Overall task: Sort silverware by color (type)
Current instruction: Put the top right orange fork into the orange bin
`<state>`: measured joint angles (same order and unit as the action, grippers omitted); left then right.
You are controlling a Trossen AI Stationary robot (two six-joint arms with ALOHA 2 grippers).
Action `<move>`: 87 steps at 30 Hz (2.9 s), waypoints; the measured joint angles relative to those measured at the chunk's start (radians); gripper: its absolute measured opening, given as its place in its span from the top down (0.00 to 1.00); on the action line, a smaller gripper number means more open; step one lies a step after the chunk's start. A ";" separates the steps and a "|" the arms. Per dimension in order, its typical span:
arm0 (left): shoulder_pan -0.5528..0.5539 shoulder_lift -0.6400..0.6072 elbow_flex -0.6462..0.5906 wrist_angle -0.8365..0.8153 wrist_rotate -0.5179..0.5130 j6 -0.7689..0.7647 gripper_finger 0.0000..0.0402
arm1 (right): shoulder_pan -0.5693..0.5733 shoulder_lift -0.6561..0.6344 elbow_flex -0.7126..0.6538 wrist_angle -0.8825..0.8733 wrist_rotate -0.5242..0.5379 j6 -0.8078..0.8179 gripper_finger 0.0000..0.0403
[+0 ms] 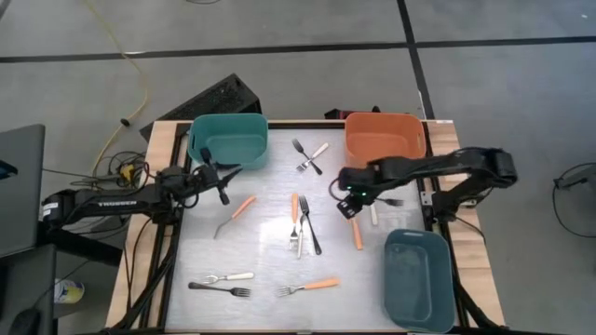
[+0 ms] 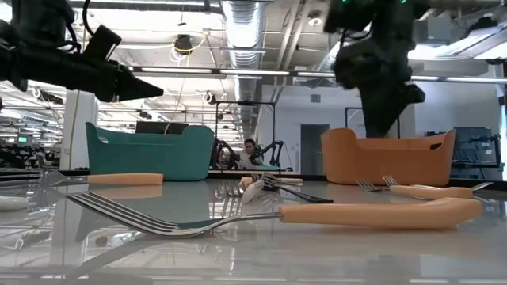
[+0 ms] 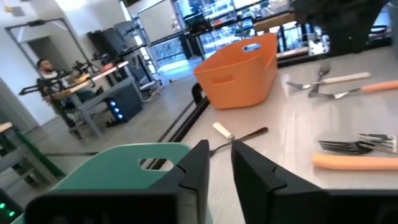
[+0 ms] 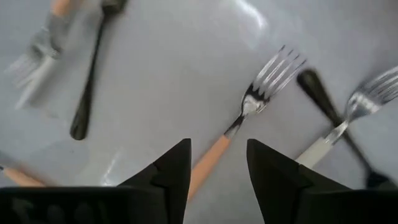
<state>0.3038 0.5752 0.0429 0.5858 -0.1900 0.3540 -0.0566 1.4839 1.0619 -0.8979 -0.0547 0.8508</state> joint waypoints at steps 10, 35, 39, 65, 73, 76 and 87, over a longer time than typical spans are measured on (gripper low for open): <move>0.000 0.001 0.000 -0.004 0.138 -0.055 0.72 | -0.002 0.216 0.043 -0.041 -0.034 0.042 0.52; -0.013 0.001 0.000 -0.060 0.142 -0.088 0.70 | 0.053 0.254 -0.074 0.122 0.022 0.170 0.54; -0.013 0.001 0.000 -0.063 0.142 -0.088 0.73 | 0.060 0.254 -0.074 0.132 0.037 0.172 0.63; -0.013 0.001 0.001 -0.084 0.130 -0.066 1.00 | 0.045 0.104 0.233 0.046 0.205 -0.243 0.88; -0.014 0.002 0.001 -0.121 0.126 -0.069 1.00 | -0.083 -0.041 0.349 -0.156 0.351 -0.707 0.88; -0.014 -0.001 0.001 -0.125 0.124 -0.075 1.00 | -0.184 -0.084 0.342 -0.196 0.398 -0.890 0.88; -0.013 -0.001 0.001 -0.106 0.058 -0.154 1.00 | -0.632 -0.004 0.285 -0.170 0.219 -1.402 0.88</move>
<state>0.2913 0.5739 0.0442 0.4801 -0.1319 0.2003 -0.6885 1.4802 1.3468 -1.0681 0.1646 -0.5513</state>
